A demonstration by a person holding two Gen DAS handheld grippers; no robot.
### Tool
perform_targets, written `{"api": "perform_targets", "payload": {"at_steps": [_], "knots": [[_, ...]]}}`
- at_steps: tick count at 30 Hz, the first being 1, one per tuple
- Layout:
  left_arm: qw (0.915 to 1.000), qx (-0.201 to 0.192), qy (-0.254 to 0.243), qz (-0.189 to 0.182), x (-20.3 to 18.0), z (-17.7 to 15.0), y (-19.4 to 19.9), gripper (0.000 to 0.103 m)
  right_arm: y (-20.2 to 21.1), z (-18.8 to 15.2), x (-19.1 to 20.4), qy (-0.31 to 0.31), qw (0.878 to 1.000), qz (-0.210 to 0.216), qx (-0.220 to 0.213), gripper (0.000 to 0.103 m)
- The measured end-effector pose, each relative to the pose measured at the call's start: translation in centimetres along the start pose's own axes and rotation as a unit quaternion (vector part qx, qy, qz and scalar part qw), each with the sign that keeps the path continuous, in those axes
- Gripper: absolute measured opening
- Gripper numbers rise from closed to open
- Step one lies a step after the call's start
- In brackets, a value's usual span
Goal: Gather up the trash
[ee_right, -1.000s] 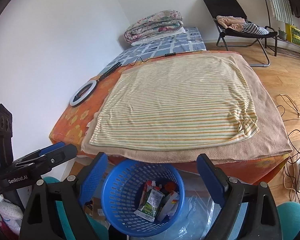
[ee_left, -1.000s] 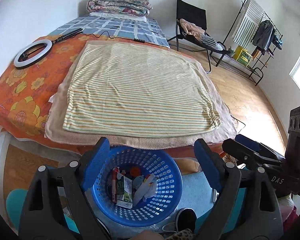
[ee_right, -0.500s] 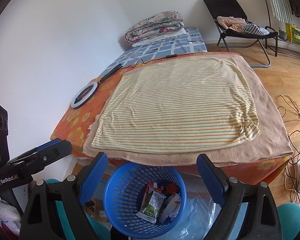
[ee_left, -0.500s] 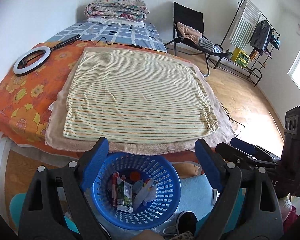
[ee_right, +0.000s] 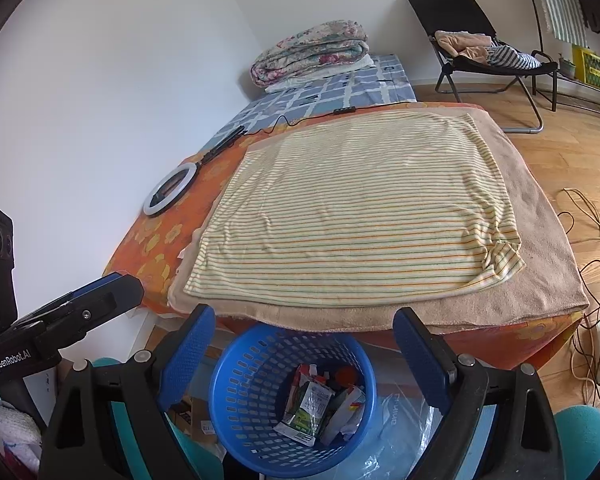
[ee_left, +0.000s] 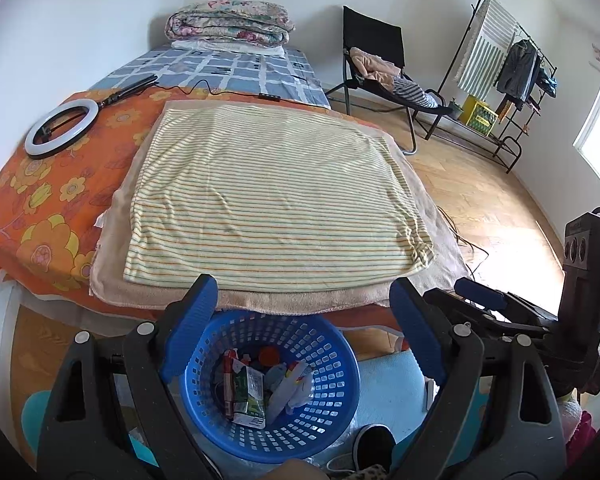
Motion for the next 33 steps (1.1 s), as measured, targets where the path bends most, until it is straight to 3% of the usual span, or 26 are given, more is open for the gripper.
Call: {"api": "perform_targets", "payload": {"at_steps": [22, 31, 33], "knots": [[0.9999, -0.012, -0.011, 0.004, -0.4, 1.1, 0.8, 0.090, -0.1, 0.1, -0.1, -0.008, 1.000, -0.001, 0.004, 0.092], [0.9992, -0.013, -0.019, 0.033, 0.5, 1.6, 1.0, 0.090, 0.1, 0.2, 0.2, -0.005, 1.000, -0.002, 0.000, 0.092], [0.9990, -0.014, -0.020, 0.038, 0.8, 1.7, 1.0, 0.096, 0.1, 0.2, 0.2, -0.005, 1.000, -0.001, 0.000, 0.092]]}}
Point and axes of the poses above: each gripper's, at about its wrist camera, not at the fingertips, and y roughly against the way its jaws point, x to its left, z to its top, the point moved 4 cm from there along -y, roughly the way its jaws point, and after that the axes turned 14 degrees about -z, right-handed, at the moved point
